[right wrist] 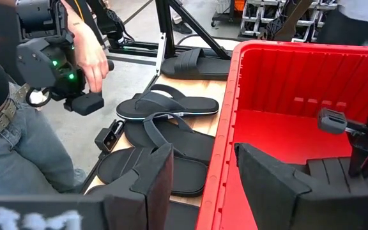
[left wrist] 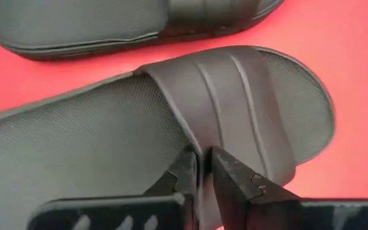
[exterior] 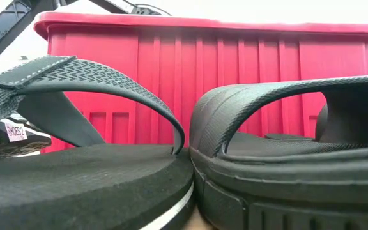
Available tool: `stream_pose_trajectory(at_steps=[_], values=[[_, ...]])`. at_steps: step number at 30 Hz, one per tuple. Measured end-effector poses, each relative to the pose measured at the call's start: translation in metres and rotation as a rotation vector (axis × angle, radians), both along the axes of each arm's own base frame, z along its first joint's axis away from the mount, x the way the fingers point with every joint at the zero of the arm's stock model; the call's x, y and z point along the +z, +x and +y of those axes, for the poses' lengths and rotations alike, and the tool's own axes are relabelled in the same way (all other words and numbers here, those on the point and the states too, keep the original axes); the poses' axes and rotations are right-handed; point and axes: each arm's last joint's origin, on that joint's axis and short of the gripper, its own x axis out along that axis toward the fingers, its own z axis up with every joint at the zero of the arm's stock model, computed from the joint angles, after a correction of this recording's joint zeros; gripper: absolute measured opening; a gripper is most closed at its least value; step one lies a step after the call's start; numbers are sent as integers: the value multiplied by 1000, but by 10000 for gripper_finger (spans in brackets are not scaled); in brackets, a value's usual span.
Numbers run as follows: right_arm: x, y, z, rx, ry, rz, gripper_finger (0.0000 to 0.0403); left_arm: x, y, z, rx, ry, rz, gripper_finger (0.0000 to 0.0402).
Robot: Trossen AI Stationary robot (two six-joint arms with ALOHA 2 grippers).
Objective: Pick and place slides into bin
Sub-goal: Put the black slide into the red bin
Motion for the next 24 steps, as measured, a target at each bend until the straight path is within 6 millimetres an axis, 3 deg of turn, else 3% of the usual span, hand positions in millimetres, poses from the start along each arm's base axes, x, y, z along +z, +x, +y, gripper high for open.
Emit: stream_pose_trajectory(at_steps=[16,20,24], values=[[0,0,0,0,0,0,164,3,3,-2,50,-7,-20,121],[0,0,0,0,0,0,164,24,-4,-9,71,-3,-48,122],[0,0,0,1,0,0,164,61,-21,-23,94,7,-90,122]])
